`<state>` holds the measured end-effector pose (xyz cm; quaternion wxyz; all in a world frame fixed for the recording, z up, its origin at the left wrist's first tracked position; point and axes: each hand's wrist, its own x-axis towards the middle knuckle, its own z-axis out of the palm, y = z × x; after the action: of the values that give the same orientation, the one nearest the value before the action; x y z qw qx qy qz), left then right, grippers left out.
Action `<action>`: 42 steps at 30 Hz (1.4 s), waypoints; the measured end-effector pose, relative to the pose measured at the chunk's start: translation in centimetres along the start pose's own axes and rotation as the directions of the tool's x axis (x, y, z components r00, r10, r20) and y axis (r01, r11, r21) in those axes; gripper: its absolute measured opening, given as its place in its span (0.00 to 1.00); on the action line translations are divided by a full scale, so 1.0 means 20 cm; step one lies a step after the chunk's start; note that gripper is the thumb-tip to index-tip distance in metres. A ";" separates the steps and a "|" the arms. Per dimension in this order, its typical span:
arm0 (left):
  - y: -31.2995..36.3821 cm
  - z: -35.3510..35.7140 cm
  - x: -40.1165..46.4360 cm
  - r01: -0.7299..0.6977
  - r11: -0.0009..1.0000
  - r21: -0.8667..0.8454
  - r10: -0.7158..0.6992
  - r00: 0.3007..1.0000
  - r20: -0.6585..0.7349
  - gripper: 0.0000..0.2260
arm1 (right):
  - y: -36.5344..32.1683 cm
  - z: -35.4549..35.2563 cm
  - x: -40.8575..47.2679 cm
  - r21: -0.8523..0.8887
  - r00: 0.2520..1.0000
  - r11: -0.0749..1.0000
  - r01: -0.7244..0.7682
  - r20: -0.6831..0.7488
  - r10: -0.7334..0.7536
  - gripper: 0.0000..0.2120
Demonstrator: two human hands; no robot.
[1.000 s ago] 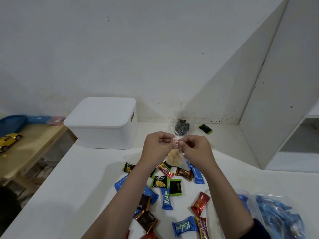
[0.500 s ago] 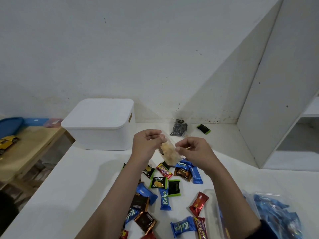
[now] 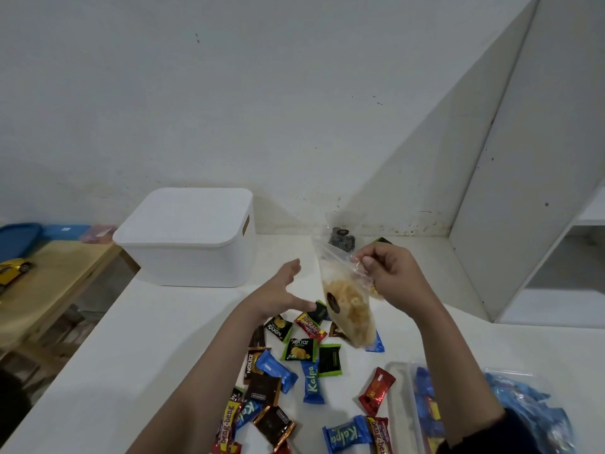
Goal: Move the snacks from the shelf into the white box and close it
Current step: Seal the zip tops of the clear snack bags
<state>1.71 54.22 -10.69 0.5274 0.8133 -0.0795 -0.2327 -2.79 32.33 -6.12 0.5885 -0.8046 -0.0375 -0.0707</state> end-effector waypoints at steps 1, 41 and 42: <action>-0.02 0.01 0.01 -0.003 1.000 0.012 0.002 0.998 0.056 0.45 | 0.00 -0.01 0.00 0.049 1.000 0.999 -0.004 0.008 0.003 0.14; -0.64 -0.08 1.06 0.314 0.950 0.005 -0.222 0.684 -0.695 0.29 | 0.98 0.70 0.70 -0.303 0.921 0.902 -0.308 0.143 0.363 0.19; -0.60 -0.05 1.05 0.261 0.965 0.029 -0.151 0.641 -0.752 0.25 | 0.98 0.67 0.70 -0.311 0.937 0.906 -0.287 0.104 0.333 0.19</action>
<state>19.15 52.31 -27.26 0.4272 0.8744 0.2203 0.0666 14.84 38.80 -26.28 0.4626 -0.8809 0.0566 0.0818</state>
